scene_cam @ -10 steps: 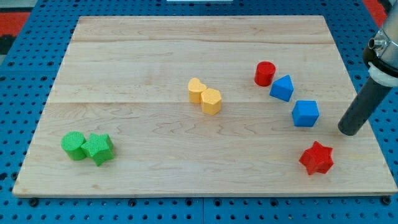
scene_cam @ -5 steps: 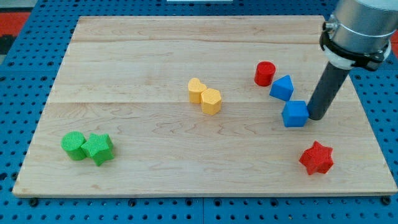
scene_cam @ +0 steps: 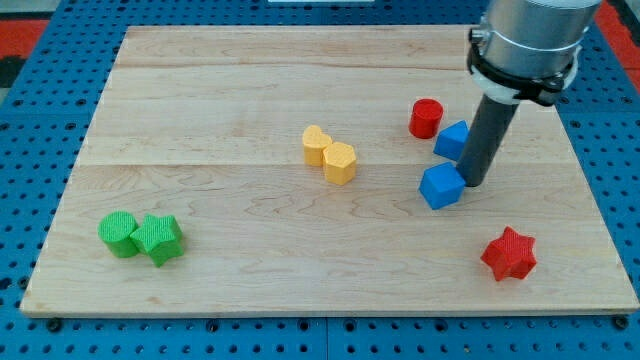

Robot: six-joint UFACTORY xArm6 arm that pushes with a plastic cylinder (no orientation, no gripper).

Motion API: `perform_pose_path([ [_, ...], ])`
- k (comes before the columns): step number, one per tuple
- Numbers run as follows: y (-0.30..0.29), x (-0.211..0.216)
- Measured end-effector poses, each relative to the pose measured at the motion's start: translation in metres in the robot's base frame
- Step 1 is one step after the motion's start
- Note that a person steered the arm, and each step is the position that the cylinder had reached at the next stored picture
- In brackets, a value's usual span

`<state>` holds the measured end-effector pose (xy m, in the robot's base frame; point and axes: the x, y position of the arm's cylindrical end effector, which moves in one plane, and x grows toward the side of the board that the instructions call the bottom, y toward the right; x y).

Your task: Move the blue cube to the bottom center

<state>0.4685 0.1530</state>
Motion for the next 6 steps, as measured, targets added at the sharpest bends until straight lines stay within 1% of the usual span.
perform_pose_path([
  [2,-0.045,0.005],
  [4,-0.095,0.046],
  [5,-0.099,0.054],
  [6,-0.099,0.046],
])
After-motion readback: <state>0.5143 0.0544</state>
